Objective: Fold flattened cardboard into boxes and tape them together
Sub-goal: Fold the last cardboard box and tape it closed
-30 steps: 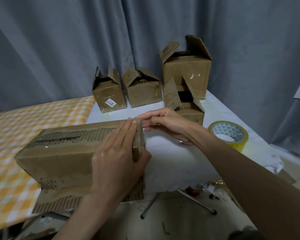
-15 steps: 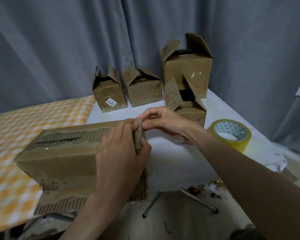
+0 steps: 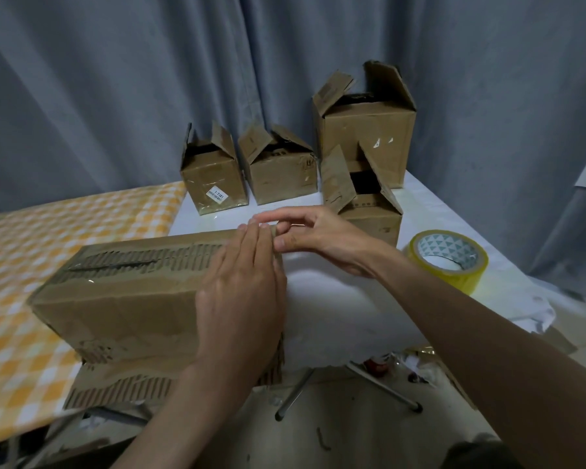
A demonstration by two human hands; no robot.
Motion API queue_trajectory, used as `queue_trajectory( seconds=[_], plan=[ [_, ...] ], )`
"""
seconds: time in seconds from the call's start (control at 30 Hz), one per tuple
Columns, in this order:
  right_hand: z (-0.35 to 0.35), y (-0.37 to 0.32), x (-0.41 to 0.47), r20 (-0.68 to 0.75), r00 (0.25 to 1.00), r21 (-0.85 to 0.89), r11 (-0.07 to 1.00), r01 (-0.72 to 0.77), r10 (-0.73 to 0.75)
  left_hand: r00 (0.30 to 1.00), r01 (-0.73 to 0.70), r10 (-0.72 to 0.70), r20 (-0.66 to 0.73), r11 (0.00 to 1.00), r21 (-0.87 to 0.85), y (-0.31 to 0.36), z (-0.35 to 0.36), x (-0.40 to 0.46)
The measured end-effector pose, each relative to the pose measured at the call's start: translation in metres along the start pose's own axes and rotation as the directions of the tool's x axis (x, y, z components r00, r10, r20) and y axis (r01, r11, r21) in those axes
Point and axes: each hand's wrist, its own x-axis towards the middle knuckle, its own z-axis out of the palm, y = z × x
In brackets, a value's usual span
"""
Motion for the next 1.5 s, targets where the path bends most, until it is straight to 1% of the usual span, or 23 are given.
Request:
queue_trajectory(
  seconds=[0.1,0.2,0.3,0.43,0.5,0.57,0.63,0.7,0.77,0.87,0.93,1.0,1.07,1.1,1.13,1.17,1.23,1.27,1.33,1.37,1.43,1.5],
  plan=[
    [0.001,0.003,0.0,0.01,1.0,0.046,0.999,-0.012,0.011,1.0,0.024,-0.024,0.016,0.999,-0.025,0.002,0.0,0.001],
    [0.003,0.006,0.002,-0.028,1.0,0.074,0.997,0.008,-0.006,0.999,0.036,-0.036,0.006,0.999,-0.033,0.001,-0.001,0.001],
    [0.005,0.008,0.005,-0.079,0.997,0.088,0.996,0.029,-0.022,1.0,0.018,-0.018,-0.005,0.999,-0.034,0.0,0.0,-0.001],
    [0.007,0.009,0.01,-0.119,0.993,0.055,0.998,0.021,-0.014,0.999,0.003,-0.003,-0.033,1.0,-0.008,-0.002,0.004,-0.001],
    [0.006,0.009,0.011,-0.12,0.993,0.037,0.999,0.017,-0.012,0.999,0.006,-0.007,-0.048,1.0,-0.019,-0.003,0.003,0.001],
    [0.005,0.008,0.01,-0.111,0.994,0.025,1.0,0.015,-0.012,0.999,-0.004,0.003,-0.034,0.999,-0.039,-0.006,-0.003,0.004],
    [0.004,0.005,0.009,-0.111,0.994,0.003,1.0,0.015,-0.015,0.998,-0.052,0.053,0.016,0.995,-0.082,-0.013,-0.011,0.005],
    [0.005,0.0,0.006,-0.131,0.991,0.0,1.0,0.02,-0.02,0.99,-0.116,0.127,0.056,0.978,-0.173,-0.025,-0.022,0.007],
    [0.005,-0.007,0.003,-0.162,0.987,0.0,1.0,0.013,-0.013,0.983,-0.138,0.166,0.081,0.953,-0.271,-0.045,-0.035,0.012],
    [0.008,-0.019,0.0,-0.27,0.963,-0.026,1.0,0.002,-0.009,0.964,-0.181,0.234,0.128,0.926,-0.331,-0.085,-0.052,0.024],
    [0.013,-0.025,0.0,-0.368,0.93,-0.066,0.998,-0.012,-0.013,0.962,-0.182,0.241,0.13,0.918,-0.353,-0.11,-0.057,0.029],
    [0.019,-0.03,0.0,-0.489,0.871,-0.138,0.99,-0.029,-0.042,0.97,-0.146,0.208,0.123,0.91,-0.388,-0.125,-0.055,0.03],
    [0.025,-0.034,-0.003,-0.6,0.793,-0.234,0.971,-0.05,-0.104,0.977,-0.117,0.176,0.117,0.911,-0.395,-0.127,-0.05,0.029],
    [0.028,-0.036,-0.005,-0.628,0.766,-0.293,0.954,-0.065,-0.141,0.981,-0.107,0.16,0.113,0.921,-0.375,-0.126,-0.046,0.029],
    [0.032,-0.036,-0.007,-0.631,0.758,-0.344,0.935,-0.083,-0.165,0.984,-0.097,0.141,0.109,0.937,-0.337,-0.122,-0.041,0.028],
    [0.037,-0.035,-0.009,-0.615,0.771,-0.382,0.918,-0.104,-0.169,0.987,-0.087,0.121,0.103,0.953,-0.29,-0.117,-0.037,0.028],
    [0.046,-0.032,-0.015,-0.553,0.818,-0.482,0.862,-0.156,-0.161,0.991,-0.071,0.093,0.093,0.975,-0.209,-0.108,-0.031,0.028],
    [0.048,-0.029,-0.017,-0.522,0.837,-0.551,0.814,-0.181,-0.167,0.992,-0.066,0.085,0.09,0.978,-0.197,-0.105,-0.03,0.028],
    [0.049,-0.026,-0.019,-0.475,0.858,-0.643,0.742,-0.19,-0.193,0.997,-0.034,0.052,0.066,0.968,-0.249,-0.11,-0.033,0.031],
    [0.048,-0.026,-0.019,-0.463,0.864,-0.654,0.734,-0.182,-0.198,0.999,0.001,0.011,0.043,0.962,-0.273,-0.118,-0.035,0.033],
    [0.043,-0.028,-0.02,-0.45,0.874,-0.635,0.754,-0.168,-0.184,0.995,0.097,-0.094,0.023,0.957,-0.273,-0.141,-0.04,0.037],
    [0.039,-0.03,-0.019,-0.437,0.885,-0.615,0.772,-0.161,-0.164,0.977,0.21,-0.193,0.09,0.938,-0.276,-0.165,-0.042,0.037]
  ],
)
